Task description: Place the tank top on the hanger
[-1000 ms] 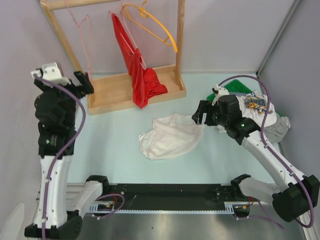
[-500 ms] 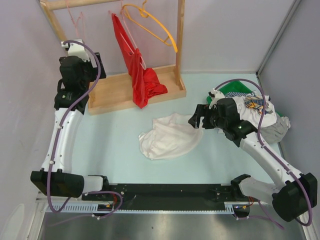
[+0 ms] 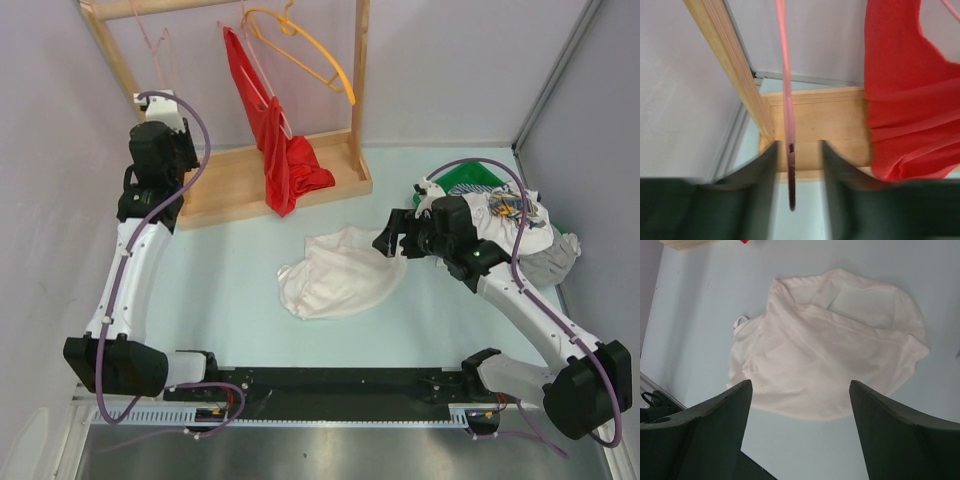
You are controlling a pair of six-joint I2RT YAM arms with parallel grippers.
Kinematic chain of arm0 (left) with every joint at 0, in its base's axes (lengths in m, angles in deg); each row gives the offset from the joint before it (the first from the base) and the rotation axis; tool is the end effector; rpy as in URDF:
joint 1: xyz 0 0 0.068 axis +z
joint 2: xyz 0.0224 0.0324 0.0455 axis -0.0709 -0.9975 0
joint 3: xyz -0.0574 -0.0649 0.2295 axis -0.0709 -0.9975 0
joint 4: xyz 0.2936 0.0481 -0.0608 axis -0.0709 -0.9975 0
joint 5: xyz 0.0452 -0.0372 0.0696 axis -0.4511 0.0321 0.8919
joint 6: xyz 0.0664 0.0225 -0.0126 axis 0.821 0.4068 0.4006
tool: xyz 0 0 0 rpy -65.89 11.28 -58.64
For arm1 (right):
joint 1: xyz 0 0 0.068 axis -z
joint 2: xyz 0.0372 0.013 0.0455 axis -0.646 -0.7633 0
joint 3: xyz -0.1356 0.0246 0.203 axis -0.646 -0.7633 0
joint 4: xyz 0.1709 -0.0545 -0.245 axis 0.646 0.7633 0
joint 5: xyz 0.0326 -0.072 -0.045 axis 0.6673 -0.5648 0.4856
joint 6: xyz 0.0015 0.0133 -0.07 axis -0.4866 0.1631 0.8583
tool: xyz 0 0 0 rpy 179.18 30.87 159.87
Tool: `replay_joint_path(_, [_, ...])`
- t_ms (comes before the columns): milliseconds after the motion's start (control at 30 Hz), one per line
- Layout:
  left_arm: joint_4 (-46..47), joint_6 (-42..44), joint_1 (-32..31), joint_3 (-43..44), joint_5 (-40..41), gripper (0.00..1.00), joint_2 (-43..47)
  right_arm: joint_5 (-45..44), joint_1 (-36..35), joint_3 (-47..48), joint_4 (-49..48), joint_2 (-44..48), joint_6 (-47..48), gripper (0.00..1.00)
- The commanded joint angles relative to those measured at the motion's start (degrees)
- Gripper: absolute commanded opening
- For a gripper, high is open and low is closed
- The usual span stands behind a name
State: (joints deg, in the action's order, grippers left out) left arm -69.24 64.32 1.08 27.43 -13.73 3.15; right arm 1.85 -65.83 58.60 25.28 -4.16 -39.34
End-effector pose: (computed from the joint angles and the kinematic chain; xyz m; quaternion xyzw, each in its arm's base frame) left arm 0.3634 -0.0049 0.4080 -0.0571 0.7719 0.0770 0.6285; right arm 0.2856 0.1512 0.2479 -0.0825 0.8660 0.2836 0.4035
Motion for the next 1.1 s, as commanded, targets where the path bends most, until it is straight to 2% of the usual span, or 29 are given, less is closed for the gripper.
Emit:
replay_joint_path(0, [3.67, 1.35, 1.05, -0.35, -1.34, 0.26, 1.86, 0.30, -0.78, 0.56, -1.89, 0.33, -1.09, 0.84])
replay_joint_path(67, [4.55, 0.56, 1.57, -1.23, -2.22, 0.10, 2.65, 0.04, -1.22, 0.65, -1.54, 0.25, -1.27, 0.84])
replay_joint_path(133, [5.42, 0.47, 1.93, -1.58, -1.70, 0.00, 3.18, -0.49, -1.49, 0.74, -1.36, 0.33, -1.36, 0.84])
replay_joint_path(533, [11.49, -2.69, 2.81, -1.23, -5.82, 0.00, 6.16, -2.95, -3.77, 1.62, -0.04, -0.90, -1.01, 0.84])
replay_joint_path(700, [9.39, -3.22, 2.81, -1.23, -8.89, 0.00, 7.57, -3.04, -3.95, 1.79, 0.31, -0.90, -0.92, 0.84])
replay_joint_path(933, [7.63, -6.38, 2.81, -10.88, -17.32, 0.00, 17.67, -3.22, -4.04, 2.23, 0.83, -0.55, -0.57, 0.84])
replay_joint_path(1067, [1.67, -7.17, 2.81, -15.28, -23.39, 0.00, 26.96, -2.52, -4.47, 3.55, 2.41, -0.55, 1.01, 0.84])
